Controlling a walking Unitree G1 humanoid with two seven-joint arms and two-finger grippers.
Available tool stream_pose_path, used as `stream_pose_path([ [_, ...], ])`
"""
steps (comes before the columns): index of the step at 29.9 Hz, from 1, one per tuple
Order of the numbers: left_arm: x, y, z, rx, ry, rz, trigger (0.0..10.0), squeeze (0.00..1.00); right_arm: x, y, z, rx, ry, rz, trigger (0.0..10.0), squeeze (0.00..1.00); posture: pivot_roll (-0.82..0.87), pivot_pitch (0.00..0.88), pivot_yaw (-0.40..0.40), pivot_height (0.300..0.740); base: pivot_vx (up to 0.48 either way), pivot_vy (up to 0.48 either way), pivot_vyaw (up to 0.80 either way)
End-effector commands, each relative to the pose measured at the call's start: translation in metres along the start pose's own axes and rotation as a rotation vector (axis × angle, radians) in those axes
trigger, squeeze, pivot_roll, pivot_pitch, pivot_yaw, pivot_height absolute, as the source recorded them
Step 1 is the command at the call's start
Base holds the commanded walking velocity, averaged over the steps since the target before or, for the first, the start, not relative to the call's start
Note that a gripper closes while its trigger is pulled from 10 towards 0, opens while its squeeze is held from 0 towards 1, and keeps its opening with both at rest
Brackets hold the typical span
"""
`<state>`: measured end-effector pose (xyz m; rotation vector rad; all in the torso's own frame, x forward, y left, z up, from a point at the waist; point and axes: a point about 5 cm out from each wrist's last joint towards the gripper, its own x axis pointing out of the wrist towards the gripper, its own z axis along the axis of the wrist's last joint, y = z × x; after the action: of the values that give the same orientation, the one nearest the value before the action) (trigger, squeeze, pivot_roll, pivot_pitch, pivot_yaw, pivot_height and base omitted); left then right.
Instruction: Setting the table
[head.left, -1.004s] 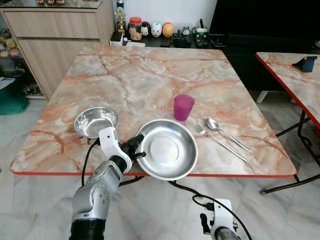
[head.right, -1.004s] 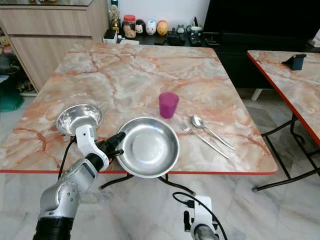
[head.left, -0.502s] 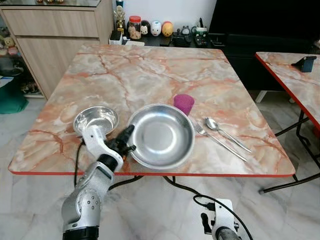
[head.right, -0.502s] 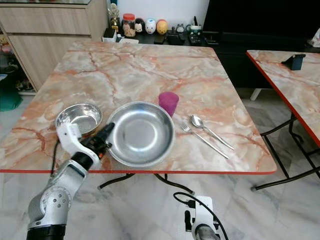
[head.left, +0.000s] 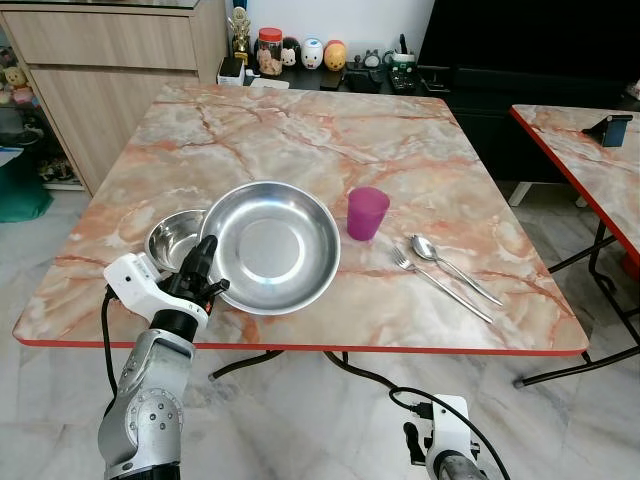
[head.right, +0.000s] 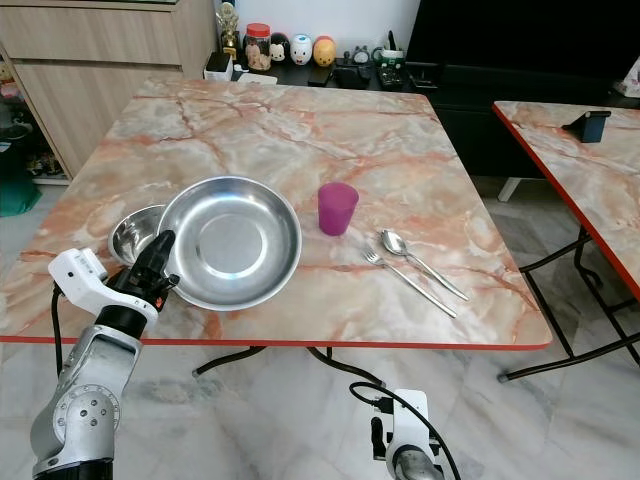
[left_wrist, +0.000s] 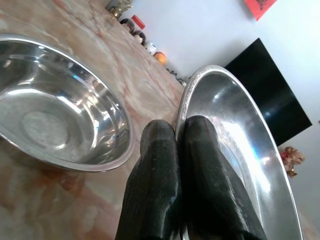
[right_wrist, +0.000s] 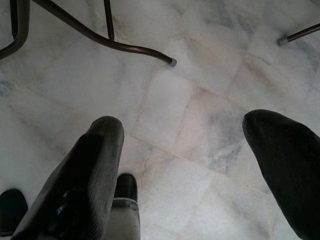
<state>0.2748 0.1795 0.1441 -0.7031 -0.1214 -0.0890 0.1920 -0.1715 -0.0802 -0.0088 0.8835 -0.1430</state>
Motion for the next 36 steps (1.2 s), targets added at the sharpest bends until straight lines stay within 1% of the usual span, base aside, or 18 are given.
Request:
stream_pose_path([
  [1, -0.002, -0.01, 0.001, -0.027, -0.022, -0.039, 10.0, 0.0, 0.001, -0.003, 0.004, 0.002, -0.012, -0.006, 10.0, 0.0, -0.01, 0.0, -0.113, 0.74, 0.0, 0.0, 0.0],
  [3, -0.002, -0.011, 0.0, -0.037, -0.027, -0.045, 10.0, 0.0, 0.001, -0.003, 0.004, 0.005, -0.012, -0.006, 10.0, 0.0, -0.01, 0.0, -0.113, 0.74, 0.0, 0.0, 0.0],
  [7, 0.001, -0.011, -0.001, -0.013, -0.027, -0.051, 10.0, 0.0, 0.001, -0.002, 0.004, 0.011, -0.014, -0.005, 10.0, 0.0, -0.03, 0.0, -0.104, 0.74, 0.0, 0.0, 0.0],
  [10, 0.004, -0.009, 0.001, -0.02, -0.043, -0.045, 10.0, 0.0, 0.001, -0.002, 0.003, 0.014, -0.014, -0.006, 10.0, 0.0, -0.03, 0.0, -0.101, 0.74, 0.0, -0.172, 0.0],
  [15, 0.009, -0.015, 0.002, -0.02, -0.043, -0.075, 10.0, 0.0, 0.0, -0.001, 0.002, 0.021, -0.013, -0.008, 10.0, 0.0, -0.03, 0.0, -0.097, 0.74, 0.0, -0.344, 0.0],
  [36, 0.011, -0.017, 0.004, 0.011, -0.055, -0.098, 10.0, 0.0, -0.001, 0.001, -0.001, 0.004, -0.014, 0.006, 10.0, 0.0, -0.01, 0.0, -0.095, 0.74, 0.0, -0.35, 0.0],
])
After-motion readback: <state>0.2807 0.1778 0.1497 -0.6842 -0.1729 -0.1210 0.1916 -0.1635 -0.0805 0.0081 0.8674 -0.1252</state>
